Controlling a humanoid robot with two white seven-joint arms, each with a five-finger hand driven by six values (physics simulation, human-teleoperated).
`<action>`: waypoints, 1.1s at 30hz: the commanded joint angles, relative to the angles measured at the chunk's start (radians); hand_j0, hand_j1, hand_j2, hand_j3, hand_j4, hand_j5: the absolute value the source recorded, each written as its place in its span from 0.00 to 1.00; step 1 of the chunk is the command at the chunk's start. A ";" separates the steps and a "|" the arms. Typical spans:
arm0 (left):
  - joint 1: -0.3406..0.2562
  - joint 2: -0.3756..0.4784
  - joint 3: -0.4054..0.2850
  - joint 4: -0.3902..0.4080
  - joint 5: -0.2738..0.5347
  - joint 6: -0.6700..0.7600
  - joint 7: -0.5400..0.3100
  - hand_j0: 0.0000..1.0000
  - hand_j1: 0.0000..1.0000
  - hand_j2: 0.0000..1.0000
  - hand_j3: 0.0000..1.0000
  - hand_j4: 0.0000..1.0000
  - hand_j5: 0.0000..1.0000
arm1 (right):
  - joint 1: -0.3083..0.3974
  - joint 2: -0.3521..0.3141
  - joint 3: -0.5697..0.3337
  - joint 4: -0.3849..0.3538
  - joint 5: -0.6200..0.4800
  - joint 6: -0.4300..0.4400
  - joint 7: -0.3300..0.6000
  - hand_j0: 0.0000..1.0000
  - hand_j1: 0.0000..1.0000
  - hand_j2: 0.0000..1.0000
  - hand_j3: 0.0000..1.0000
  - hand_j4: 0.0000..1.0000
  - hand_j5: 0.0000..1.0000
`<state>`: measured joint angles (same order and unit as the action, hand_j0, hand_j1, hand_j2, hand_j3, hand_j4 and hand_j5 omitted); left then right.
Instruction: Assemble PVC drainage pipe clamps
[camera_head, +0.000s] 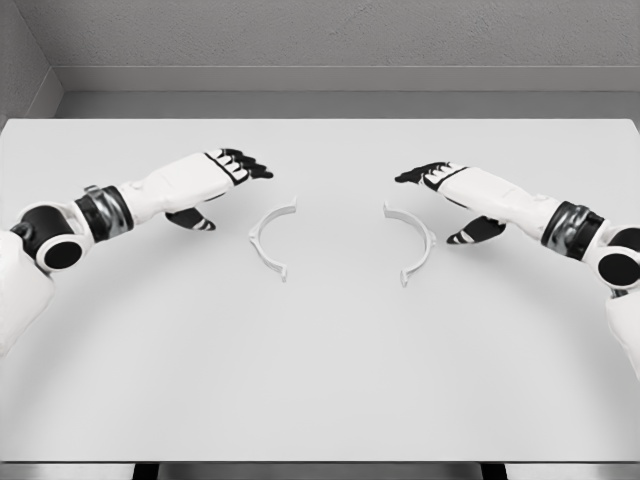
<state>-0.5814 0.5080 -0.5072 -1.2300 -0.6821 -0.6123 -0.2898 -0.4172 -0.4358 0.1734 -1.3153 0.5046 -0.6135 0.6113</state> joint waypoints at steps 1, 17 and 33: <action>0.000 -0.008 -0.004 0.014 0.006 0.001 0.000 1.00 1.00 1.00 1.00 1.00 1.00 | -0.003 0.002 0.009 0.022 -0.006 0.003 0.000 1.00 1.00 1.00 1.00 1.00 1.00; -0.014 -0.075 -0.017 0.027 -0.002 0.001 -0.029 1.00 1.00 1.00 1.00 1.00 1.00 | -0.025 0.037 0.012 0.099 0.014 0.003 0.000 1.00 1.00 1.00 1.00 1.00 1.00; -0.029 -0.098 -0.019 0.073 -0.002 0.001 -0.037 1.00 1.00 1.00 1.00 1.00 1.00 | -0.040 0.065 0.035 0.100 0.014 0.003 0.000 1.00 1.00 1.00 1.00 1.00 1.00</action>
<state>-0.6121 0.4141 -0.5270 -1.1665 -0.6908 -0.6124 -0.3267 -0.4571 -0.3720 0.1981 -1.2165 0.5260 -0.6135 0.6112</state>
